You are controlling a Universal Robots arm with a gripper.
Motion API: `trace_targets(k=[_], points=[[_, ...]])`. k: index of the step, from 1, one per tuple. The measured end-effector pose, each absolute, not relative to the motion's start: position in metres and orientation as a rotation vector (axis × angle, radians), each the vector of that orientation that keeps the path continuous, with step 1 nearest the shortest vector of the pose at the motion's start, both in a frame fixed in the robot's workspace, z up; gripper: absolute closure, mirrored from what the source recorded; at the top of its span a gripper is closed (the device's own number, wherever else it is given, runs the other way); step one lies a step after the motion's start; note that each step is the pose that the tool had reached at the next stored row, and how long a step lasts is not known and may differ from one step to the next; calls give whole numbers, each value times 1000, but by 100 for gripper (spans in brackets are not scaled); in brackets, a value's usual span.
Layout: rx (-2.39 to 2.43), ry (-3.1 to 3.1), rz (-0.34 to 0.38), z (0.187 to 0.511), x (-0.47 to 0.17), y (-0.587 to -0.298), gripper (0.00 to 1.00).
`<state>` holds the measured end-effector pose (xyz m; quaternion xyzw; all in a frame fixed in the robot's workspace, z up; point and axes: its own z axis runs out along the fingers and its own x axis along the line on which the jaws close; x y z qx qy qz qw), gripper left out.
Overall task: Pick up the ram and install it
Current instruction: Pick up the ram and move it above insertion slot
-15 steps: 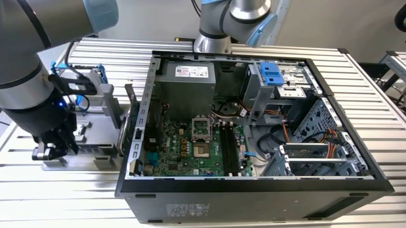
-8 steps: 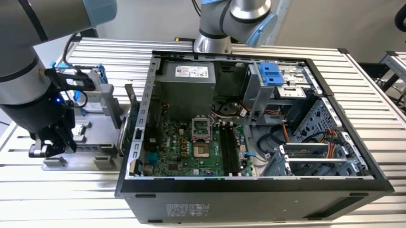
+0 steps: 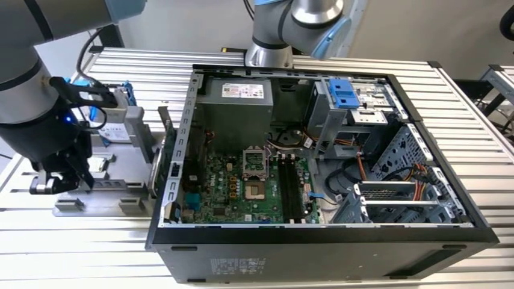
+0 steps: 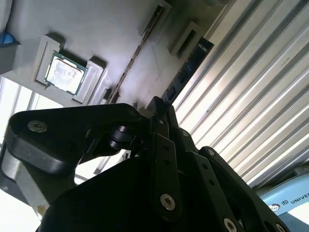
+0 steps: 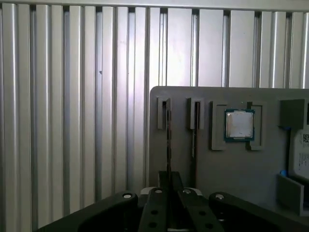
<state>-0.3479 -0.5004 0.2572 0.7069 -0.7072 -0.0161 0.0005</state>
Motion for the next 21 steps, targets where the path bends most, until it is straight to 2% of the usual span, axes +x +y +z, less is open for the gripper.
trace_targets(k=[10,21], points=[[2219,-2222,-51,283,-348,-500,100],[2219,-2222,-51,331,-348,-500,100]])
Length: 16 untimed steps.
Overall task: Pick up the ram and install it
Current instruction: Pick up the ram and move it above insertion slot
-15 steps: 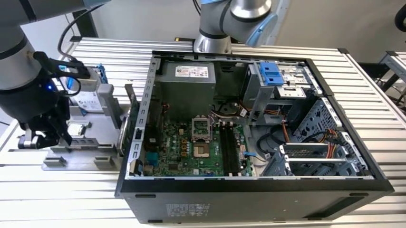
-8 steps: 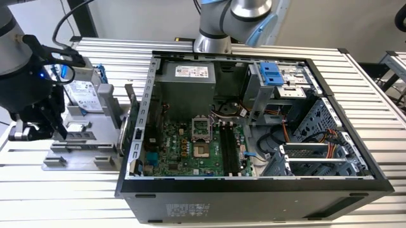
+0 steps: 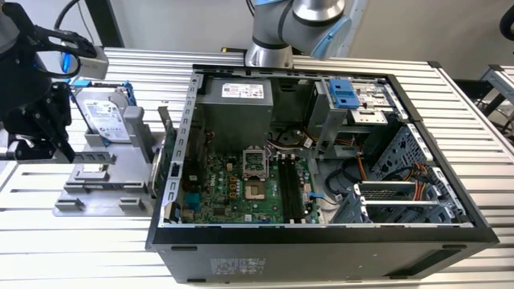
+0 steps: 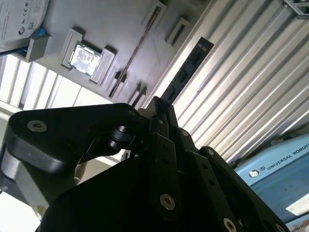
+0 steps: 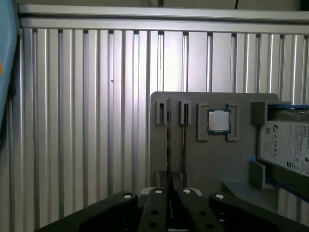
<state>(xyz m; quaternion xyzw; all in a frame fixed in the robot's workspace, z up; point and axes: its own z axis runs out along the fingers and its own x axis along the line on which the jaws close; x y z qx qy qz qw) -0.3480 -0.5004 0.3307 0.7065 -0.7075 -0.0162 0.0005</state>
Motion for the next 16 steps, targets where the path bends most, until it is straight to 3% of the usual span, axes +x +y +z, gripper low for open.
trace_targets(k=[11,16], points=[[2219,-2222,-51,380,-348,-500,100],[2220,-2223,-50,382,-348,-500,100]])
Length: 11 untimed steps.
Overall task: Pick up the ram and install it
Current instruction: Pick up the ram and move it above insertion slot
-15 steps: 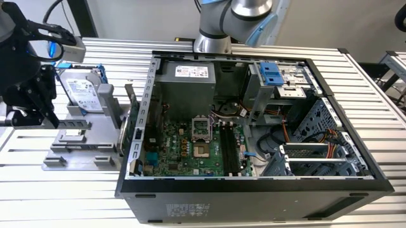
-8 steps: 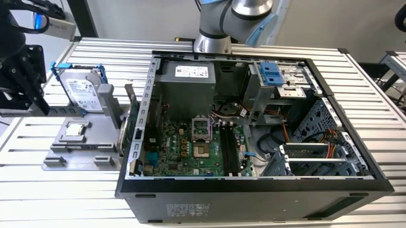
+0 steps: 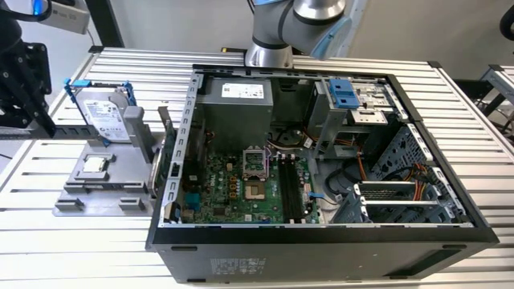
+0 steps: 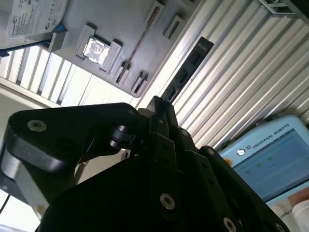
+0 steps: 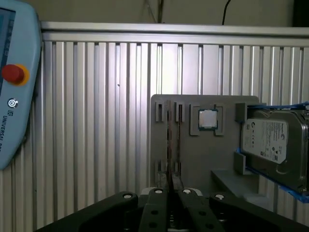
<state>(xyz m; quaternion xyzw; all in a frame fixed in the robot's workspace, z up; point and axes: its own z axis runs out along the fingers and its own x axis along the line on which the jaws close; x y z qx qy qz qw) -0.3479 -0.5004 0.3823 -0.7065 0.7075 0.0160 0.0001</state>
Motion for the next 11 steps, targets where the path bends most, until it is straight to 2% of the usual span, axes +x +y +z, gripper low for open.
trace_targets(k=[11], points=[[-2221,2224,52,382,-322,-500,100]])
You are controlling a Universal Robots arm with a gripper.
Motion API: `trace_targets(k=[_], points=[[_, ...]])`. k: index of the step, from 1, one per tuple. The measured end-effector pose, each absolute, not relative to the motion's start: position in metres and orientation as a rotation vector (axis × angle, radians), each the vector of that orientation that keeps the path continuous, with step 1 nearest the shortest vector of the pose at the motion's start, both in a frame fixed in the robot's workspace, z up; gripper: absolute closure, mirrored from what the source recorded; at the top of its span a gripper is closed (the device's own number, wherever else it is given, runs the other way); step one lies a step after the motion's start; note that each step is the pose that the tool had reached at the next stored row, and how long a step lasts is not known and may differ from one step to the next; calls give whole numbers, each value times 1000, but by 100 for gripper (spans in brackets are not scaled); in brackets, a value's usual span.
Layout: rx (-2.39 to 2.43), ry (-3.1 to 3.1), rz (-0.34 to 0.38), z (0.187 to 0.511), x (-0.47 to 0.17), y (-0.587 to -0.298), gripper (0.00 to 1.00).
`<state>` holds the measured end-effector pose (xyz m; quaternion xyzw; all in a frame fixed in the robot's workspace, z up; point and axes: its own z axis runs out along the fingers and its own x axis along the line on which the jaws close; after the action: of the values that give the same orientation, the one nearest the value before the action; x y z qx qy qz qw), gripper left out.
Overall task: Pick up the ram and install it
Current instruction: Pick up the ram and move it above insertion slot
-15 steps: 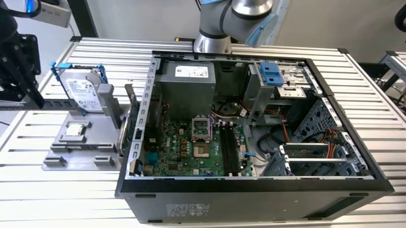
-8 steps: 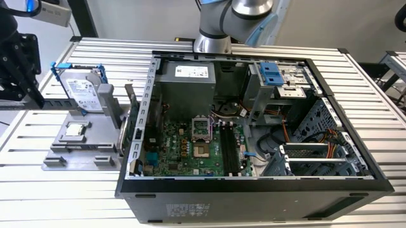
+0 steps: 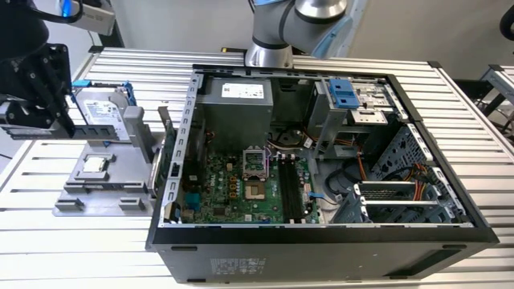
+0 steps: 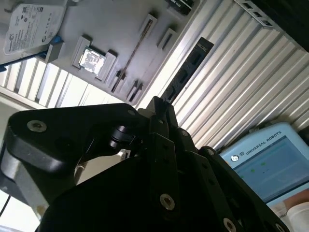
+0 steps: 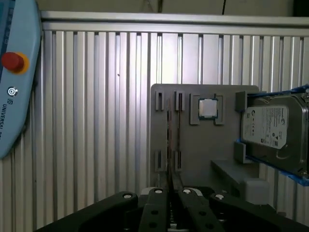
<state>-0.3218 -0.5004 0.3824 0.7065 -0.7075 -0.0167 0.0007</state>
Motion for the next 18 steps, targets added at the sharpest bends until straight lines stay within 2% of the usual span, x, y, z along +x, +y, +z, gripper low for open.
trace_targets(k=[18], points=[[2219,-2221,-52,382,-262,-500,100]])
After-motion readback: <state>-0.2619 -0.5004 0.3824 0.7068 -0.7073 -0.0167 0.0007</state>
